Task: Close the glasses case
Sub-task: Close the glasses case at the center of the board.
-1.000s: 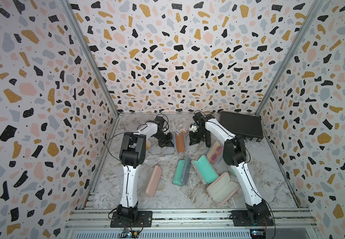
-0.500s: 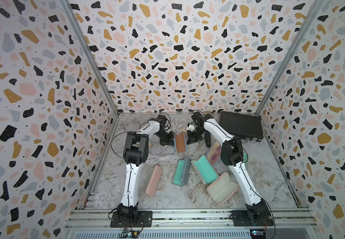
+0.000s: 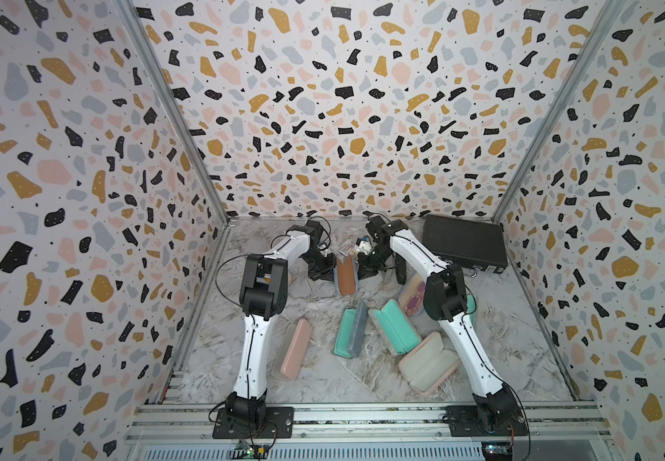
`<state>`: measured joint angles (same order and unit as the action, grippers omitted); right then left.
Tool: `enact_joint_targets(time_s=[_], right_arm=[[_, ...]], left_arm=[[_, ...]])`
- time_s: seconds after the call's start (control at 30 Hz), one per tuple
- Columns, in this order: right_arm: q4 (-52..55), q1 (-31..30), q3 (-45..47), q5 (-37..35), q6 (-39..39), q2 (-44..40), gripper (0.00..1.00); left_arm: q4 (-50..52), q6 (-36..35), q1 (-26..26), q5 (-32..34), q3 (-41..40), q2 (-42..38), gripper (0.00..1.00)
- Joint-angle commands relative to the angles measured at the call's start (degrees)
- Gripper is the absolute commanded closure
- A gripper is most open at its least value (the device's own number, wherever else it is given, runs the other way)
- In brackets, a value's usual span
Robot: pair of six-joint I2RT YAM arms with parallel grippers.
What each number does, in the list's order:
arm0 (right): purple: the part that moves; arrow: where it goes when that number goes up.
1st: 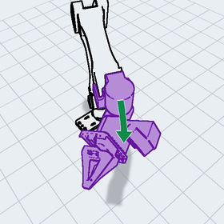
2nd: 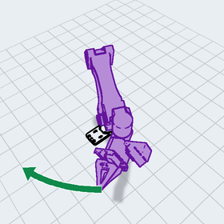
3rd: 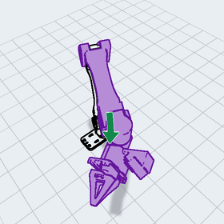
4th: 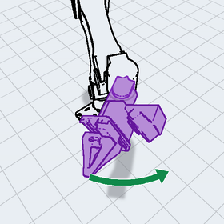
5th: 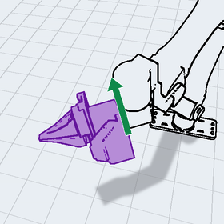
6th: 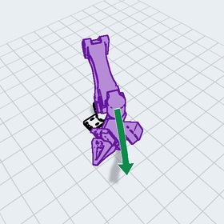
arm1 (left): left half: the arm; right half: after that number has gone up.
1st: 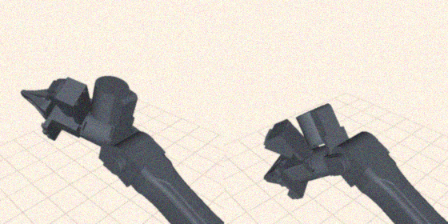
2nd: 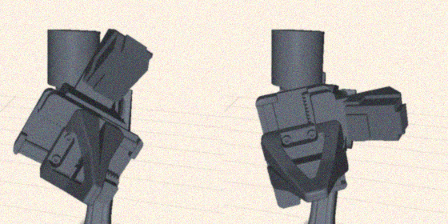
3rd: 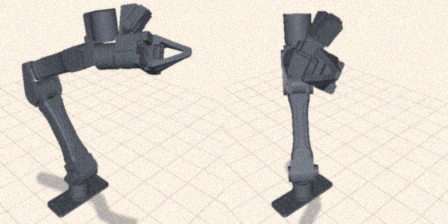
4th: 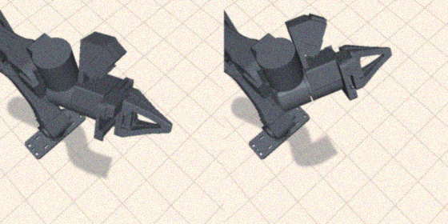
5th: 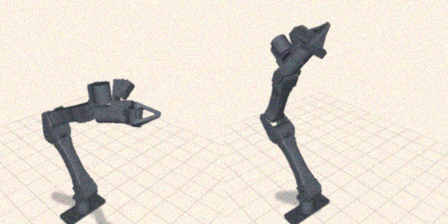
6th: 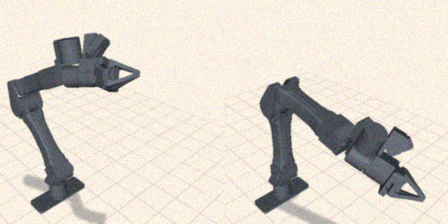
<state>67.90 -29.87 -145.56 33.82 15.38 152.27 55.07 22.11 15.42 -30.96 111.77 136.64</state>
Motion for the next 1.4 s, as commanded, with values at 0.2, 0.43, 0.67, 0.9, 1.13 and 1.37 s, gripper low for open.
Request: enact_joint_targets(time_s=[0.2, 0.43, 0.67, 0.9, 1.13, 1.37], right_arm=[[2.84, -1.60, -1.92, 1.50, -2.45, 0.06, 0.96], [3.12, -2.07, -1.92, 2.07, -3.01, -0.11, 0.96], [3.57, -2.48, -1.92, 2.51, -3.78, -0.19, 0.96], [3.72, -2.72, -1.97, 3.08, -4.21, -0.13, 0.96], [3.41, -2.74, -2.04, 3.13, -4.22, -0.06, 0.96], [3.10, -2.72, -2.52, 3.35, -4.31, -0.07, 0.96]], left_arm=[[3.67, -3.28, 2.58, 0.64, 4.19, 1.91, 1.00], [5.22, -4.79, 3.82, 1.43, 5.26, 2.08, 1.00], [6.67, -6.48, 5.12, 1.41, 7.11, 2.91, 1.00], [8.11, -7.39, 6.58, 1.82, 9.48, 3.81, 1.00], [8.32, -7.71, 7.43, 1.85, 9.92, 4.07, 1.00], [8.54, -8.23, 8.47, 1.61, 10.23, 4.21, 1.00]])
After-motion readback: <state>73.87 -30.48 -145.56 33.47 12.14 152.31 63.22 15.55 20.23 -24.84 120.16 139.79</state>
